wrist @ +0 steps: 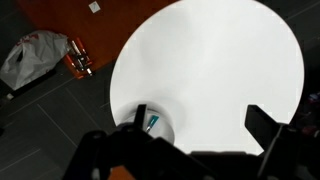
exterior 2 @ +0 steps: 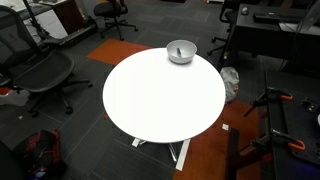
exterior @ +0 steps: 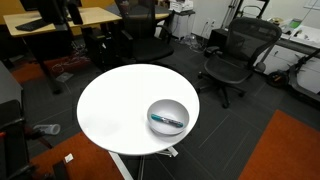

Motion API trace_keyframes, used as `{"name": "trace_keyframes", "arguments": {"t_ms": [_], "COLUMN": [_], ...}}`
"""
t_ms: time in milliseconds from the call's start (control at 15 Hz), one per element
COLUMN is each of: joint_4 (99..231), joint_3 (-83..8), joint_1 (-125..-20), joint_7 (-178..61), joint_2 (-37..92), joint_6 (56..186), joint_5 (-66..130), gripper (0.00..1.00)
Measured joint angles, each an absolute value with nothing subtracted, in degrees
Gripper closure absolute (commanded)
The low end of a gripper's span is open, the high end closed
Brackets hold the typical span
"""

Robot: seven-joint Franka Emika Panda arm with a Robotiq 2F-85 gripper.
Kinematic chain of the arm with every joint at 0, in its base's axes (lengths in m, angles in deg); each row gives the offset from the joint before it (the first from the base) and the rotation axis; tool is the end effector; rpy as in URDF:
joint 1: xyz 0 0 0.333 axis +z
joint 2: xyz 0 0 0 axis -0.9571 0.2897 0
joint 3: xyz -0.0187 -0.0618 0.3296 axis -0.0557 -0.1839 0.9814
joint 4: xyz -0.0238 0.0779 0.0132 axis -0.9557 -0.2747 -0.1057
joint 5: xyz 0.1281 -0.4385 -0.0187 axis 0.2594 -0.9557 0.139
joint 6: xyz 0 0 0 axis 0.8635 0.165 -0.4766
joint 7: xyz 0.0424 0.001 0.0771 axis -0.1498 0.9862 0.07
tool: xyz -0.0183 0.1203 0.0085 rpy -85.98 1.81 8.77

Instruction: Remove the marker from the bowl and put it on the table

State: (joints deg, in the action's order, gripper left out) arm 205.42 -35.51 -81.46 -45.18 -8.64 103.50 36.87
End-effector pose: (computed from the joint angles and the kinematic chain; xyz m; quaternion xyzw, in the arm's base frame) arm 0.4990 -0.0902 0.4616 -0.9667 0.2525 -0.0344 0.0243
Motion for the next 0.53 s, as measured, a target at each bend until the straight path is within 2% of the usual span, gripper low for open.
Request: {"name": "trace_keyframes", "arguments": {"t_ms": [533], "joint_4": [197.14], "joint_3": [-40.25], "joint_1": [-82.95], "joint_7": [-44.66], "joint_2": [10.4], "joint_6": [115.34], "joint_5": [36.89], "gripper": [0.0]}}
